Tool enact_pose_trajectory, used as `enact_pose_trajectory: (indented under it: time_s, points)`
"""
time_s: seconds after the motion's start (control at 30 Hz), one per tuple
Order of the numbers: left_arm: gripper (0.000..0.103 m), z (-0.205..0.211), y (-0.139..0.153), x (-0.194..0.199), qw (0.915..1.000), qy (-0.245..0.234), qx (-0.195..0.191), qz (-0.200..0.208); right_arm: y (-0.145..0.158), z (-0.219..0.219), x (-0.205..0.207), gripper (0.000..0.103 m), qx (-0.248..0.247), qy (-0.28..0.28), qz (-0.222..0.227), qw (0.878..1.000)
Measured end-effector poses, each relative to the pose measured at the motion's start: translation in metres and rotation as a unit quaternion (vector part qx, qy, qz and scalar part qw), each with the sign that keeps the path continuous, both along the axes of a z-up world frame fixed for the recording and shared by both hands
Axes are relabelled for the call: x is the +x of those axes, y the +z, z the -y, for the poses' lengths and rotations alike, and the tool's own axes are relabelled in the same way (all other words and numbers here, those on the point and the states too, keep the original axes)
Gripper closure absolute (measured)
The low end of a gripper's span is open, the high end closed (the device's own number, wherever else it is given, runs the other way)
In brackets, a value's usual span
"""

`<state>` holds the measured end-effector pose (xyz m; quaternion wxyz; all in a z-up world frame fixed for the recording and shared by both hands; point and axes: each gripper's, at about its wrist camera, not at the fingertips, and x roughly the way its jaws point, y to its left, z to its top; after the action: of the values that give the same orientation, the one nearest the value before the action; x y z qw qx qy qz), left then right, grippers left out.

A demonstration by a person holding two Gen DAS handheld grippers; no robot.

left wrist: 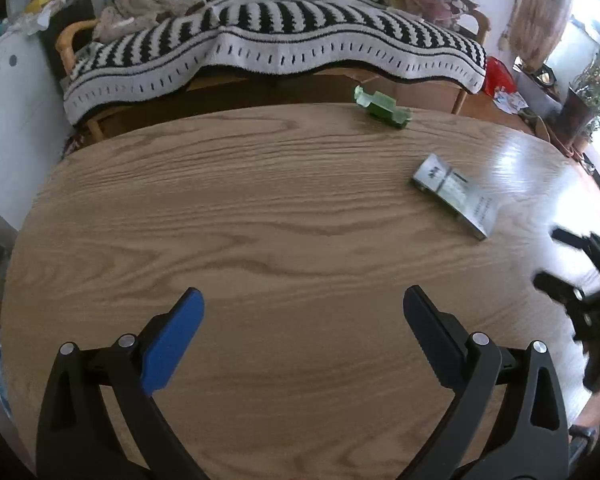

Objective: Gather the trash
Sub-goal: 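Bring both tools back over the table, then grasp green toy car with left tool while right tool grasps white-green cigarette box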

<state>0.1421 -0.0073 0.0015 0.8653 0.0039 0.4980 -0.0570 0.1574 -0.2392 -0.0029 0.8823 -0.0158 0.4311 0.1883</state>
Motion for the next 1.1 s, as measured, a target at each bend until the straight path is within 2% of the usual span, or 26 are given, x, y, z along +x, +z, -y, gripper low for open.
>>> enact_pose_trajectory:
  time_s: [0.13, 0.27, 0.33, 0.4, 0.43, 0.53, 0.63, 0.73, 0.83, 0.97, 1.1]
  points:
    - [0.006, -0.004, -0.012, 0.024, 0.9999, -0.003, -0.001, -0.010, -0.015, -0.034, 0.064, 0.006, -0.016, 0.011, -0.036, 0.999]
    - [0.006, -0.005, -0.017, 0.044, 0.9999, -0.004, -0.010, -0.011, -0.026, -0.045, 0.078, 0.006, -0.038, 0.024, -0.046, 0.998]
    - [0.006, -0.001, -0.018, 0.058, 0.9999, -0.008, -0.005, -0.013, -0.028, -0.045, 0.081, 0.011, -0.050, 0.027, -0.038, 0.998]
    - [0.006, 0.005, -0.018, 0.071, 0.9998, -0.017, -0.003, -0.014, -0.027, -0.039, 0.081, 0.042, -0.052, 0.036, -0.024, 0.998]
    - [0.006, 0.007, -0.017, 0.078, 0.9997, -0.019, -0.001, -0.013, -0.026, -0.036, 0.083, 0.044, -0.049, 0.036, -0.028, 0.998]
    - [0.006, 0.016, -0.012, 0.095, 0.9997, -0.021, -0.001, -0.010, -0.026, -0.026, 0.082, 0.045, -0.046, 0.046, -0.027, 0.998]
    - [0.006, 0.026, -0.006, 0.113, 0.9997, -0.017, -0.013, -0.006, -0.026, -0.004, 0.074, 0.045, -0.048, 0.029, -0.015, 0.998]
    - [0.006, 0.042, -0.005, 0.139, 0.9996, 0.000, -0.024, -0.013, -0.025, 0.018, 0.065, 0.045, -0.053, 0.015, 0.000, 0.998]
    - [0.006, 0.061, -0.006, 0.167, 0.9996, 0.022, -0.019, -0.007, -0.028, 0.036, 0.064, 0.045, -0.030, 0.006, -0.005, 1.000]
    - [0.006, 0.084, -0.013, 0.196, 0.9991, 0.038, -0.017, 0.002, -0.032, 0.041, 0.059, 0.044, -0.032, 0.009, 0.002, 0.999]
    - [0.007, 0.099, -0.036, 0.218, 0.9986, 0.051, 0.011, -0.006, -0.033, 0.036, 0.056, 0.044, -0.028, 0.021, 0.006, 0.999]
